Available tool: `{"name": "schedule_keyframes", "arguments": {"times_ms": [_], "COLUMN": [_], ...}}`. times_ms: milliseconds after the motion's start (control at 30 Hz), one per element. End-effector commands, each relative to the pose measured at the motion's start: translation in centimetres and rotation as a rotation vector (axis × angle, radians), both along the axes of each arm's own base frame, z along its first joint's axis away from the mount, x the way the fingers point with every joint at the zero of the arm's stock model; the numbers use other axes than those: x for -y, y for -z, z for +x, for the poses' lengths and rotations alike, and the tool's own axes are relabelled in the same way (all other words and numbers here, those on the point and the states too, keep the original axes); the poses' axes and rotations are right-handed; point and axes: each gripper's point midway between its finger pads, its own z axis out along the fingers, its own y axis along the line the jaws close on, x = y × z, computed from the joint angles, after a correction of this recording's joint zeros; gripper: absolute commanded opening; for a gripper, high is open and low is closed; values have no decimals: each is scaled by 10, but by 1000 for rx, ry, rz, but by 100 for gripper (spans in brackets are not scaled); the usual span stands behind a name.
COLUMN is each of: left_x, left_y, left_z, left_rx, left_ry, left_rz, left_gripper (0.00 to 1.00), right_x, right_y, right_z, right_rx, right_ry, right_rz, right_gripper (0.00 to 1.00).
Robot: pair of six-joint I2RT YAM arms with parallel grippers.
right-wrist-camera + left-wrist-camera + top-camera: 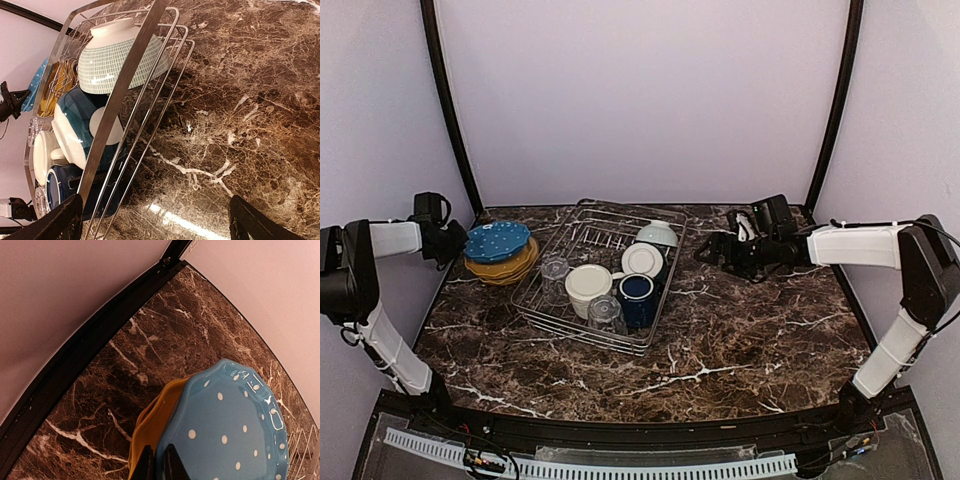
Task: Unload the mixed dishes from the dish rack
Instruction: Place the plate on the plate.
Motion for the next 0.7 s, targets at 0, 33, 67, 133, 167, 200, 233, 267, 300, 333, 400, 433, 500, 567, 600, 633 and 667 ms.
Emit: {"name": "schedule_keyframes", "arguments": {"times_ms": [0,33,67,133,167,200,233,267,300,333,400,433,500,567,600,633,667], "left_x": [3,1,2,1,2,2,3,4,3,2,0,-1,-2,0,4,7,17], "left_y": [-38,-39,-37,-35,-30,-29,-26,-26,-25,-21,-19,-23,-30,-41,-49,-53,-59], "left_z": [20,19,18,16,14,13,12,12,10,6,2,0,-6,-12,-15,-16,-18], "left_rx": [155,151,144,123,98,92,81,74,61,36,7,9,6,16,28,34,45], "left_ry": [30,21,19,12,7,7,7,8,2,-8,-24,-31,-42,-43,-33,-20,15], "left_rz": [68,95,102,118,120,120,117,116,120,124,127,127,136,146,145,143,124], "left_gripper": [2,4,6,9,11,12,14,15,19,25,36,39,52,68,79,84,89], "right_x": [-2,-2,-3,-4,-4,-4,-4,-5,-6,-6,-6,-5,-4,-3,-3,-3,-4], "right_y": [-3,-2,-2,-1,-1,-2,-2,-3,-3,-4,-5,-5,-4,-3,-3,-2,-3], "right_z": [-2,-2,-2,-2,-2,-2,-1,-1,-1,-1,-3,-3,-4,-5,-6,-6,-7], "right_rx": [15,15,11,6,7,10,12,13,10,10,14,18,17,11,13,18,24], "right_ry": [-4,-3,-4,-6,-6,-6,-6,-6,-11,-14,-16,-13,-9,-9,-11,-13,-17], "right_rz": [11,12,11,14,17,21,24,27,30,30,31,29,23,12,7,1,-2], "right_gripper": [99,99,99,99,99,99,99,99,99,99,99,99,99,99,99,99,99]}}
